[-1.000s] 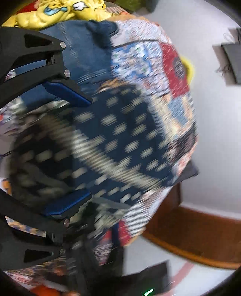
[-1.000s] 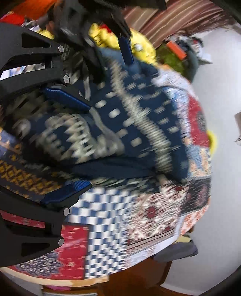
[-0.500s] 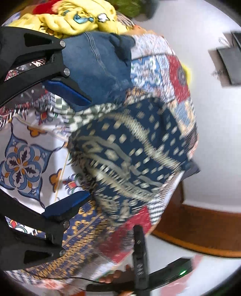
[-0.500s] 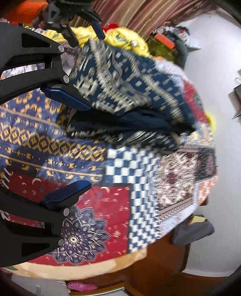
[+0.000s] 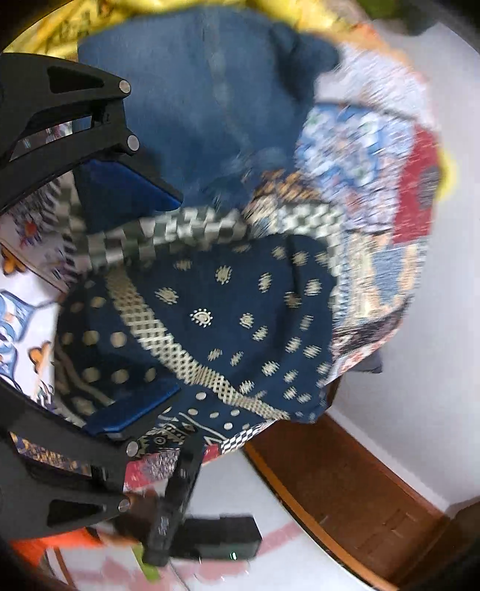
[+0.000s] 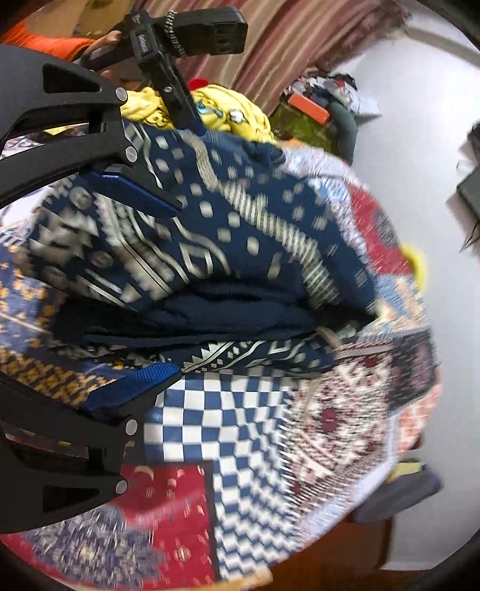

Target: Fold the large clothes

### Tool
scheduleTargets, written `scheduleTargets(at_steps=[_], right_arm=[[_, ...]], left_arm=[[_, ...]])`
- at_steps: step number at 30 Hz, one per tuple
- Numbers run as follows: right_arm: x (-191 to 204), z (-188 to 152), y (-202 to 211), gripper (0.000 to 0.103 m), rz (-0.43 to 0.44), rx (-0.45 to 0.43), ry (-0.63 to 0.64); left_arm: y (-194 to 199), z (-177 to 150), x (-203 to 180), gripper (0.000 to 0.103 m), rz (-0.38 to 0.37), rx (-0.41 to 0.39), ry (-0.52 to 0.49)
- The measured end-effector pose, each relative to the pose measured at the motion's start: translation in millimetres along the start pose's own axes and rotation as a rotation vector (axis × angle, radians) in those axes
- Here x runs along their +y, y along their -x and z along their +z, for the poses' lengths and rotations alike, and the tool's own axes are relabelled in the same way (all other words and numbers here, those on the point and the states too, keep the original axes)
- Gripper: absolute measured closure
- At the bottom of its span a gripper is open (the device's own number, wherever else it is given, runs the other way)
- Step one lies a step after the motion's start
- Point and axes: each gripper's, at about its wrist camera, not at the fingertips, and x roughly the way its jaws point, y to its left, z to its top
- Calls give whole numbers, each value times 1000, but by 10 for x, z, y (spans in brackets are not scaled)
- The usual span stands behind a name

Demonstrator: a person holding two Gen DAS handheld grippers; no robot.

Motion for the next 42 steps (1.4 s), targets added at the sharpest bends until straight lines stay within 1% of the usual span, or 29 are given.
scheduleTargets(at_steps=[2, 4, 6, 9, 11, 12, 13, 14, 15, 16, 17, 18, 19, 20, 21, 22, 25, 28, 31, 33, 35, 38, 42], right_arm=[[-64, 22, -108, 22, -1, 7, -13], [-85, 47, -137, 19, -3, -2, -4], [-135, 90, -214, 17, 31, 15, -16], [-201, 170, -304, 17, 79, 21, -29], [-179, 197, -325, 17, 91, 27, -29], [-146, 183, -304, 18, 95, 26, -23], [-122, 174, -299, 19, 92, 23, -19], [-103, 160, -282, 25, 90, 18, -17], [-91, 141, -263, 29, 99, 14, -18], [-87, 140, -267, 41, 107, 13, -22], [-83, 110, -223, 50, 128, 6, -34], [-89, 95, -186, 54, 142, 1, -41], [-73, 80, -150, 60, 153, -2, -44], [-35, 73, -113, 64, 166, -1, -45], [-1, 69, -84, 65, 172, 0, -46], [54, 56, -59, 66, 173, 2, -40], [344, 43, 98, 67, 171, -11, 2], [630, 88, 243, 67, 196, -40, 34], [1061, 151, 368, 67, 219, -69, 87], [1316, 210, 368, 67, 233, -76, 113], [1547, 251, 327, 67, 252, -78, 130], [1821, 298, 168, 67, 270, -76, 155], [2005, 385, -242, 67, 294, -40, 151]], left_arm=[[-201, 25, 66, 9, -47, 34, 37], [-382, 51, 142, 6, -116, 56, 88], [-551, 77, 195, 3, -161, 76, 135], [-718, 122, 198, 3, -206, 93, 159], [-766, 140, 166, 3, -213, 95, 156], [-768, 146, 137, 3, -204, 89, 146], [-758, 147, 108, 5, -194, 83, 135], [-741, 144, 81, 8, -184, 77, 126], [-711, 135, 45, 13, -172, 71, 114], [-681, 124, 16, 16, -162, 65, 102], [-647, 116, -19, 20, -153, 59, 89], [-596, 103, -62, 25, -145, 51, 74], [-544, 94, -93, 28, -139, 46, 64], [-483, 85, -134, 32, -135, 41, 51], [-414, 77, -174, 36, -132, 35, 37], [-311, 67, -211, 37, -133, 25, 26], [17, 62, -237, 39, -139, -13, 15], [371, 82, -193, 39, -139, -61, 11], [777, 126, -48, 39, -128, -115, 10], [1005, 150, 47, 39, -114, -144, 8], [1179, 210, 193, 39, -95, -167, 8], [1360, 236, 366, 39, -67, -178, 9], [1417, 288, 742, 39, -22, -168, 26]])
